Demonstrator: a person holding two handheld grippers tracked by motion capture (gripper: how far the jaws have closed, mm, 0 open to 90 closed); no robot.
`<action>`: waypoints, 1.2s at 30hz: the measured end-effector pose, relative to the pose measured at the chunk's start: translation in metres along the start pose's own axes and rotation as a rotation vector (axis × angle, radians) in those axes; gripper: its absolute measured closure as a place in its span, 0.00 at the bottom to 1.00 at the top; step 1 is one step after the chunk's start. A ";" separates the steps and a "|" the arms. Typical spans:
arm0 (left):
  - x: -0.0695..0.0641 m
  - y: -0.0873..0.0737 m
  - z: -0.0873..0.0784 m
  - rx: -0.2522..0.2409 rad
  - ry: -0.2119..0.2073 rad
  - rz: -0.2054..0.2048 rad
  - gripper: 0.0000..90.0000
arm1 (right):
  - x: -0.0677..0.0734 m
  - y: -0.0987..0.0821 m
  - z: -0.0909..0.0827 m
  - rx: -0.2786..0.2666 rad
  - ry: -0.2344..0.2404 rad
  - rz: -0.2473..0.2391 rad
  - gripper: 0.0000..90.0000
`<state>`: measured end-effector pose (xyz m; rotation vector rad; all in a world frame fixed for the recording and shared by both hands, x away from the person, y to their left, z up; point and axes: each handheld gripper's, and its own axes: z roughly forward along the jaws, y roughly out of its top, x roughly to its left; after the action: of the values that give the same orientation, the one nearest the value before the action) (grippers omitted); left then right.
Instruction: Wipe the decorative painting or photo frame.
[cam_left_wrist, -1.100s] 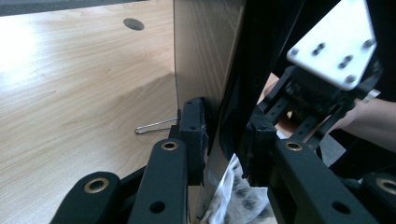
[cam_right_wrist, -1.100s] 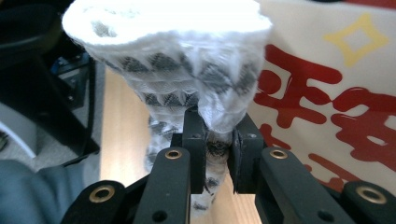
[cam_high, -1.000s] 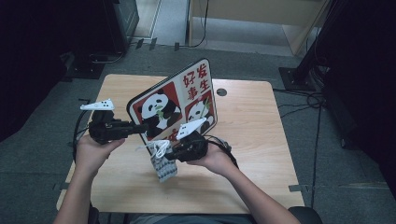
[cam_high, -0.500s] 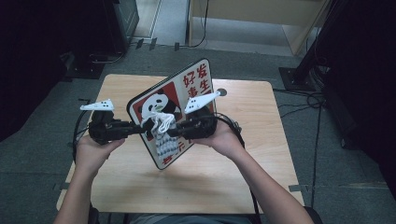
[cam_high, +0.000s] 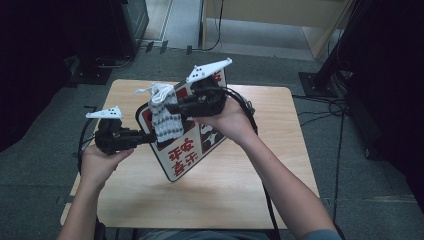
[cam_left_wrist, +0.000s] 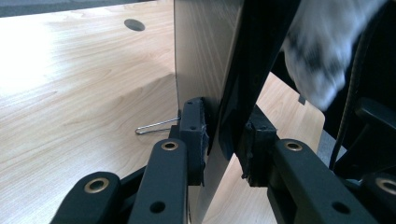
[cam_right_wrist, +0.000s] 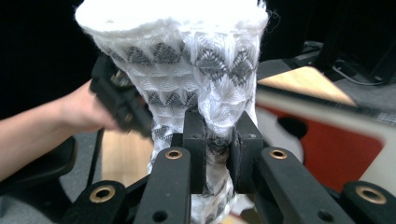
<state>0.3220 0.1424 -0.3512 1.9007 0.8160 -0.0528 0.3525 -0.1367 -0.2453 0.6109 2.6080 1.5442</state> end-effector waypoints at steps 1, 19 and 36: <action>0.000 0.000 0.000 -0.001 0.002 0.001 0.83 | -0.001 0.005 0.002 0.003 -0.013 -0.002 0.90; 0.002 -0.001 -0.001 -0.001 0.017 0.017 0.85 | 0.002 0.041 0.044 0.045 -0.077 -0.015 0.89; -0.001 0.000 0.000 0.002 0.028 0.036 0.85 | -0.002 0.046 0.055 0.055 -0.062 0.017 0.92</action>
<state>0.3213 0.1420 -0.3508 1.9216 0.8004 -0.0043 0.3814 -0.0719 -0.2339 0.6746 2.6138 1.4389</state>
